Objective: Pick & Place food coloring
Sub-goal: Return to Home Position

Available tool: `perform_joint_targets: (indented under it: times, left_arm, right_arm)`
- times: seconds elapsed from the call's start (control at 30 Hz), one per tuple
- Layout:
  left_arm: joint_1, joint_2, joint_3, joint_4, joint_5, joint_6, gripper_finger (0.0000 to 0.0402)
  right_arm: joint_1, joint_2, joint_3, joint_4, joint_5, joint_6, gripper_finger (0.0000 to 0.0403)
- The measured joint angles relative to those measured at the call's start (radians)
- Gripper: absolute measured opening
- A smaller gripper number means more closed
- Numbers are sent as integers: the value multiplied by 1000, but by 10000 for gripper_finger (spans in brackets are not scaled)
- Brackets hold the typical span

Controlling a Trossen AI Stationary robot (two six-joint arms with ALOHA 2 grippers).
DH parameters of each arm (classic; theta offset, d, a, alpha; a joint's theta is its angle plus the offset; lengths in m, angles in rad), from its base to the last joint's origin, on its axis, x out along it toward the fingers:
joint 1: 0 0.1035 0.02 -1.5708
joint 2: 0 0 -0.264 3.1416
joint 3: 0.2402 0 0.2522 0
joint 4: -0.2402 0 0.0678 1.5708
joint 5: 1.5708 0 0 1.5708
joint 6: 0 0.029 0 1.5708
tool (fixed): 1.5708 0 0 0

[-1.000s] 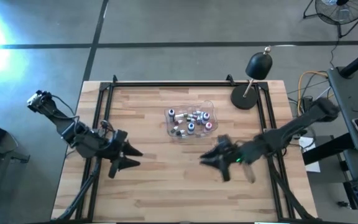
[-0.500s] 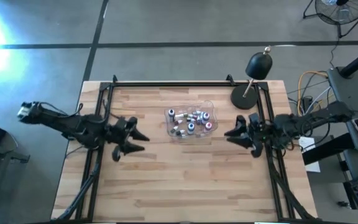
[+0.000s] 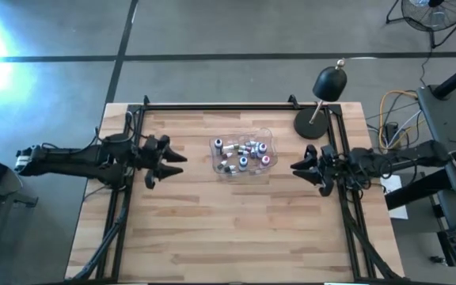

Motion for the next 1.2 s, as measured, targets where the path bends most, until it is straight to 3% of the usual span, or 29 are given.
perform_joint_targets:
  times: [0.1, 0.4, 0.77, 0.93, 1.1, 1.2]
  left_arm:
    - [2, -36, -47, 2, -5, -24, 186]
    - [6, -145, -164, 0, -37, -74, 186]
    - [5, -150, -343, 5, -34, -90, 186]
    - [11, -249, -464, -65, -33, -90, 186]
    - [15, -329, -450, -84, -155, -92, 186]
    - [15, -429, -454, -88, -175, -91, 186]
  right_arm:
    - [0, -28, -60, 83, 2, -20, 124]
    - [0, -48, -200, 72, 20, -22, 132]
    - [0, -47, -206, -256, 19, -21, 123]
    - [0, -77, -206, -297, 18, -21, 129]
    - [-3, -135, -206, -297, 18, -21, 134]
    - [-4, -185, -206, -297, 18, -21, 134]
